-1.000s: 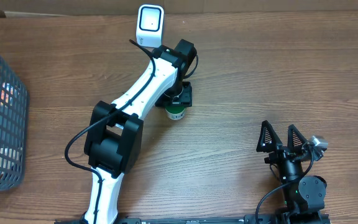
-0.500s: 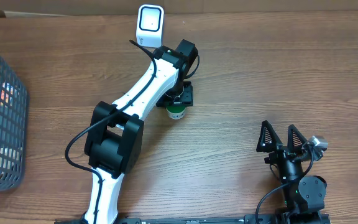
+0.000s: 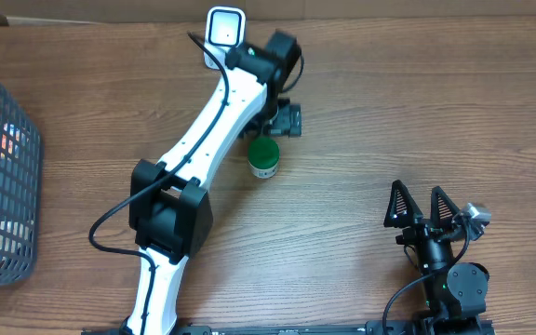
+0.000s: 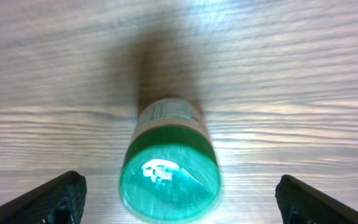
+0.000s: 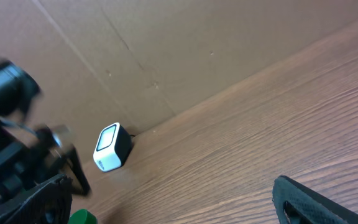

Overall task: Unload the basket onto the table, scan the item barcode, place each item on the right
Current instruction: 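Set the bottle down on the table and withdraw the left gripper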

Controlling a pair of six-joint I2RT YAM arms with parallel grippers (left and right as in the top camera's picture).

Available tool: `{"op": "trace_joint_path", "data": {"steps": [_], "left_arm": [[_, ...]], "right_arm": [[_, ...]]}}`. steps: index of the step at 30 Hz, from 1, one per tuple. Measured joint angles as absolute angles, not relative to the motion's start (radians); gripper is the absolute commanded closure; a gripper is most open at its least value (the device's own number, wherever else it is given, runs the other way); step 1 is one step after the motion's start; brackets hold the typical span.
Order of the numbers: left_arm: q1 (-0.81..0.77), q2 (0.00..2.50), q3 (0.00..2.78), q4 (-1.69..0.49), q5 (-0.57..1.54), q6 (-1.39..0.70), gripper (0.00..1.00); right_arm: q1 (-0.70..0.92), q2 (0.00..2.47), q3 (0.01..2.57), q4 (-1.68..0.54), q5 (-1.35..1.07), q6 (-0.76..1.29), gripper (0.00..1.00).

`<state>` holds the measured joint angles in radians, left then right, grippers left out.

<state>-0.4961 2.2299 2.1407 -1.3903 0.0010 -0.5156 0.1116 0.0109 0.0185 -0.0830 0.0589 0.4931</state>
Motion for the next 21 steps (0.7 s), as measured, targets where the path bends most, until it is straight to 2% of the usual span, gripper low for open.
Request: {"op": "trace_joint_path", "data": {"steps": [9,13,21], "left_arm": [[-0.443,2.230,2.752,-1.683,-0.053,-0.501,0.00],[-0.364,2.208,2.826,-1.684,-0.038,-0.474,0.00],[-0.107,2.038,2.832,-1.684,-0.034,-0.463,0.00]], "right_arm": [[0.112,0.011,0.019,-0.083,0.059,0.493,0.00],[0.112,0.011,0.019,-0.083,0.059,0.493,0.00],[0.112,0.011,0.019,-0.082,0.059,0.493,0.00]]}}
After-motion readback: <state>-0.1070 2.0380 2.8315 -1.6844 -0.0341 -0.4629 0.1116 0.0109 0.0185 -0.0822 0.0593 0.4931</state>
